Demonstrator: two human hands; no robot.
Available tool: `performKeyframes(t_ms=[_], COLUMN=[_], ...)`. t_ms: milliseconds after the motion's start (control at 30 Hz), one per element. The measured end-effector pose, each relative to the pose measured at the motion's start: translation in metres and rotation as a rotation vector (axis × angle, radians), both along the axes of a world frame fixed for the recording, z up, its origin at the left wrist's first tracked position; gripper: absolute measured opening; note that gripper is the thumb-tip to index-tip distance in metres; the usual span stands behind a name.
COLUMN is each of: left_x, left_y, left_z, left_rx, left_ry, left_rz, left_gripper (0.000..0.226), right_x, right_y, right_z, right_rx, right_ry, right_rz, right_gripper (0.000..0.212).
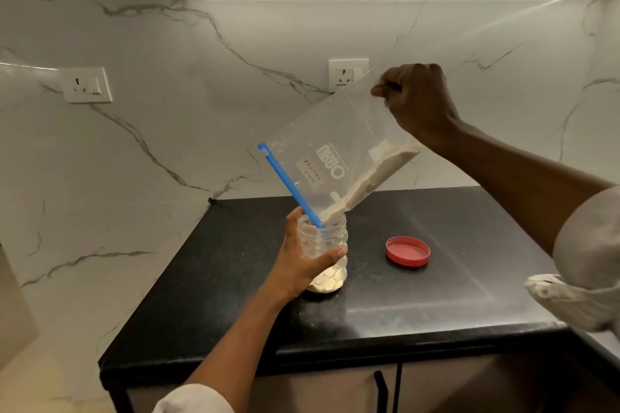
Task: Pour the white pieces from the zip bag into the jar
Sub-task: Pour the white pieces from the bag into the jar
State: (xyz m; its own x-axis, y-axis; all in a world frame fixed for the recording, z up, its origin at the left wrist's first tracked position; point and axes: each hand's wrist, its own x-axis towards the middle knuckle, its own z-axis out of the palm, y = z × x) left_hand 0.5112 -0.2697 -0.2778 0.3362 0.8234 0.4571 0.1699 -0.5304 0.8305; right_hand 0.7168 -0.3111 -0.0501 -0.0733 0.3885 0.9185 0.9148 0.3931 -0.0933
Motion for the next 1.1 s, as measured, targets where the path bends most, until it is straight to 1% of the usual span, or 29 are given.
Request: performKeyframes(t_ms=[167,500,633,733,900,1000,1100], left_x=[0.001,0.001,0.002,0.002,0.002,0.002,0.001], left_y=[0.001,0.002,0.003,0.004,0.004,0.003,0.003], left_z=[0.001,-0.001,0.000,0.000,-0.002,-0.001,-0.001], left_rx=[0.003,0.005,0.006,0.028,-0.001,0.002,0.005], left_ry=[0.021,0.026,0.024,0.032,-0.005,0.010,0.012], left_rz=[0.015,0.009,0.018,0.022,0.003,0.009,0.010], left_gripper=[0.093,0.095,0.095,0.094,0.097,0.096,0.095], right_x=[0.000,-0.004,-0.003,-0.004,0.000,-0.001,-0.002], right_y=[-0.002,-0.003,-0.004,-0.006,-0.008,-0.008,-0.007], right_z=[0.000,-0.007,-0.007,-0.013,-0.009,-0.009,-0.009], right_rx=[0.032,0.014,0.032,0.011,0.038,0.033,0.044], right_ry=[-0.014,-0.045,0.000,-0.050,-0.025,-0.054,-0.028], right_rz=[0.009,0.030,0.049,0.021,0.015,0.003,0.000], right_gripper=[0.014,0.012,0.012,0.013,0.015,0.015,0.016])
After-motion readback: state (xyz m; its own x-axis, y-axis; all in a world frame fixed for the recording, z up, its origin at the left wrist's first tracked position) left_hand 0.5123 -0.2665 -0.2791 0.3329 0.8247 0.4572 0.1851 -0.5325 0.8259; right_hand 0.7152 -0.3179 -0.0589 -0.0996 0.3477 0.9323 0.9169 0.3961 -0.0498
